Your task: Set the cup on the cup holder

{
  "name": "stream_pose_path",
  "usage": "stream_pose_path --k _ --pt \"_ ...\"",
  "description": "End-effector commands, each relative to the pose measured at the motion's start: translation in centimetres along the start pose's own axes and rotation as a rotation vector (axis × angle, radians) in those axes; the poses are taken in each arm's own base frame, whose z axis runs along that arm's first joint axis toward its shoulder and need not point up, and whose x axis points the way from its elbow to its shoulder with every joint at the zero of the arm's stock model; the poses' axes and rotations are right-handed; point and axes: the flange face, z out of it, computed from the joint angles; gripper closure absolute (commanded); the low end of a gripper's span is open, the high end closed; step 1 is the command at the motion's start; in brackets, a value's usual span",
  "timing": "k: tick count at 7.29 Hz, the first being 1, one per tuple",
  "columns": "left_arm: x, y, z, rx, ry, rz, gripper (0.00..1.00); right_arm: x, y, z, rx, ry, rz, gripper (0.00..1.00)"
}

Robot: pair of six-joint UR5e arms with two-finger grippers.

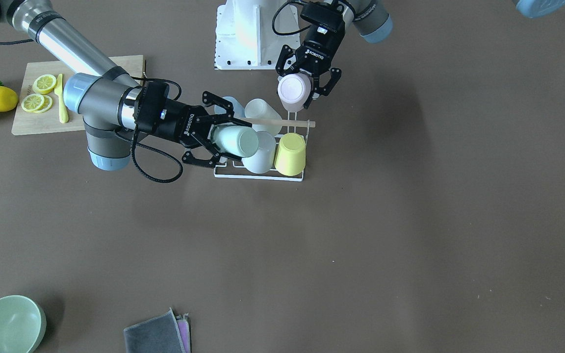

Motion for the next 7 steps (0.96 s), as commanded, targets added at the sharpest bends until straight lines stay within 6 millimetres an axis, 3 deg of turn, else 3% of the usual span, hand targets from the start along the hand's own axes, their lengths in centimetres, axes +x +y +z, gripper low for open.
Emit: stream_pose_path --k 1,7 --pt "-0.3 0.3 0.4 -0.002 -0.009 0.002 0.62 -0.1 1.9 0.0 0.002 -0.007 0.012 1.0" --pt "-0.2 1.1 1.7 -0.008 -0.025 -0.02 0.62 -0.5 3.3 -0.2 -0.014 -0.011 0.023 1.0"
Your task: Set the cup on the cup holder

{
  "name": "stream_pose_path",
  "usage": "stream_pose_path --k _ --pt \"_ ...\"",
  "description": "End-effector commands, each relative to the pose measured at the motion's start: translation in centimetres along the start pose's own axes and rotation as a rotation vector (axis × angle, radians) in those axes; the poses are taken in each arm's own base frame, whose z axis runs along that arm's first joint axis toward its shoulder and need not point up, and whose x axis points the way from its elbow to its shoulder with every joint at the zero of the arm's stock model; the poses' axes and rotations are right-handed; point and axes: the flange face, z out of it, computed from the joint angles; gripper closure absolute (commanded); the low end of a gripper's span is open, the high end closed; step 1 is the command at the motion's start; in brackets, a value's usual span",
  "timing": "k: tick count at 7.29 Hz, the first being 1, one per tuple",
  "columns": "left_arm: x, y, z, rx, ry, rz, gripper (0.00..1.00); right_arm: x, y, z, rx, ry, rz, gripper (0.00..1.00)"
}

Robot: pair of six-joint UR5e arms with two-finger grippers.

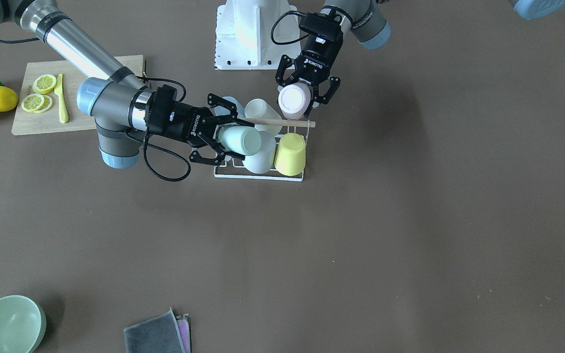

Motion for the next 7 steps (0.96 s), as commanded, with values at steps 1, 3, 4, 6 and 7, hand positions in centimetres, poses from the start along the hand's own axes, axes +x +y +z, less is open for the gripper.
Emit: stream_pose_path --k 1,3,4,6,7 --pt "-0.1 0.2 0.1 -0.001 -0.003 -0.007 0.62 0.0 0.3 -0.5 0.006 -0.007 -0.002 1.0" --pt "-0.1 0.2 0.1 0.0 -0.002 -0.01 0.62 0.0 0.7 -1.0 0.006 -0.011 -0.003 1.0" --pt "-0.3 0.3 0.1 -0.002 -0.004 -0.008 0.62 0.1 1.0 -1.2 0.0 -0.009 0.001 1.0" --pt "-0.5 0.4 -0.1 0.005 0.001 -0.018 0.52 -0.1 1.1 -1.7 0.016 -0.023 0.0 1.0" --pt "-0.5 0.4 -0.1 0.006 0.0 -0.019 0.38 0.0 1.3 -2.0 0.013 -0.023 0.0 1.0"
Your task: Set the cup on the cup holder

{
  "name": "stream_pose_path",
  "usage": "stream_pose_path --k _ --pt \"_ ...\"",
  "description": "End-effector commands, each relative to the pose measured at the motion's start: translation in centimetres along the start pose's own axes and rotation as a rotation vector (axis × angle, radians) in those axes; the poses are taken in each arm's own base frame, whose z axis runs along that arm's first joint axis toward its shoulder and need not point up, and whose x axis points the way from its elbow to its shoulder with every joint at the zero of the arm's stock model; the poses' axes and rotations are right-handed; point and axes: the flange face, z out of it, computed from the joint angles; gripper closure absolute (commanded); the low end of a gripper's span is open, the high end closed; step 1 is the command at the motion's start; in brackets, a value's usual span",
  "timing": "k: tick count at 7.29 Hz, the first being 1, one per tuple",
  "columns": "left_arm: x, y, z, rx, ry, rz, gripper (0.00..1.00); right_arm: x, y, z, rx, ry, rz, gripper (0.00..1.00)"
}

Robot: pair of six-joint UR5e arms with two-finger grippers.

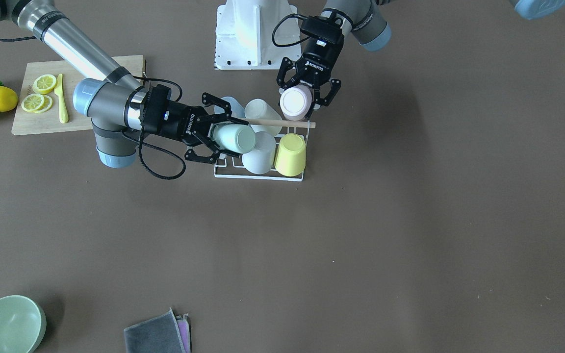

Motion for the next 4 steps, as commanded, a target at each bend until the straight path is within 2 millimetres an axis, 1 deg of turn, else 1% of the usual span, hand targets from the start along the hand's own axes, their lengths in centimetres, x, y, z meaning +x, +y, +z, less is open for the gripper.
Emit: stream_pose_path --k 1,2,3,4 --pt "-0.2 0.06 0.02 0.003 -0.003 -0.002 0.03 0.08 0.16 -0.55 0.005 -0.005 -0.001 1.0" --pt "-0.23 0.26 0.06 0.004 -0.008 -0.001 0.02 -0.06 0.15 -0.64 0.014 -0.013 -0.002 1.0" --pt "-0.3 0.39 0.08 0.002 -0.009 0.001 0.02 0.17 0.46 -0.91 0.009 -0.006 0.001 0.64" --pt "-0.31 0.26 0.0 0.015 -0.002 -0.013 0.02 0.28 0.59 -1.17 0.02 0.001 -0.008 0.01"
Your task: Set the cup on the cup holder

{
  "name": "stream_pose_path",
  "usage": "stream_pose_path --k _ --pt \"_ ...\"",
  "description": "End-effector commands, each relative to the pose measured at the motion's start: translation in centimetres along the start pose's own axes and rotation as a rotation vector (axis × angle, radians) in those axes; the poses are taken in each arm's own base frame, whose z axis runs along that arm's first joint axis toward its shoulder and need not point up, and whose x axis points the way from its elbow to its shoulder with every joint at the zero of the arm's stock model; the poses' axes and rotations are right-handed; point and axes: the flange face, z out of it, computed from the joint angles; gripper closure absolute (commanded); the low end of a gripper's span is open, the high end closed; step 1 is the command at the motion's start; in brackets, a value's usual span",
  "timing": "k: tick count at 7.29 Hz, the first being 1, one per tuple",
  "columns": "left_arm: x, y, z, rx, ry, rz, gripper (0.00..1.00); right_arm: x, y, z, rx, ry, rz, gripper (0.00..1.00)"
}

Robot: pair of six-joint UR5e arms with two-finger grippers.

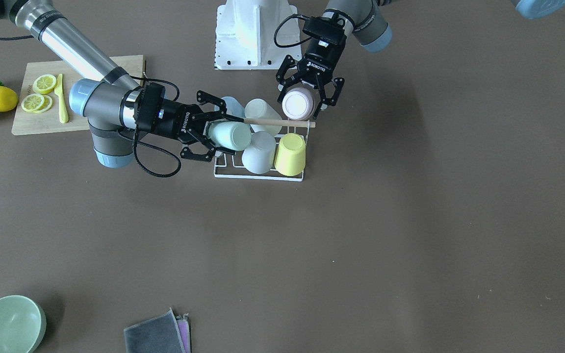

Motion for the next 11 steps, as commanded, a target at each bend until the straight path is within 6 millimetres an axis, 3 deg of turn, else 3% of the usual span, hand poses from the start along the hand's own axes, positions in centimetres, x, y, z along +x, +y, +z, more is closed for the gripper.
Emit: stream_pose_path --k 1,3,5,7,9,11 --pt "-0.1 0.0 -0.1 0.015 0.009 -0.017 0.02 0.1 0.1 -0.5 0.025 0.0 -0.006 0.0" --pt "-0.5 -0.5 -0.3 0.026 0.0 -0.019 0.02 0.2 -0.2 -0.5 0.03 0.004 -0.003 0.0" --pt "-4.6 -2.8 -1.0 0.022 0.007 -0.01 0.02 2.2 -2.3 -1.3 0.034 0.04 -0.03 0.0" --pt "-11.0 -6.2 0.9 -0.027 0.01 0.026 0.02 4.7 -4.0 -1.2 -0.02 0.141 -0.036 0.0" --pt "-18.6 -10.5 3.6 -0.149 -0.083 0.079 0.02 6.0 -4.3 -0.1 -0.087 0.227 -0.018 0.0" --pt "-26.4 -13.8 4.4 -0.325 -0.138 -0.085 0.02 8.4 -5.5 0.0 -0.138 0.362 -0.011 0.0"
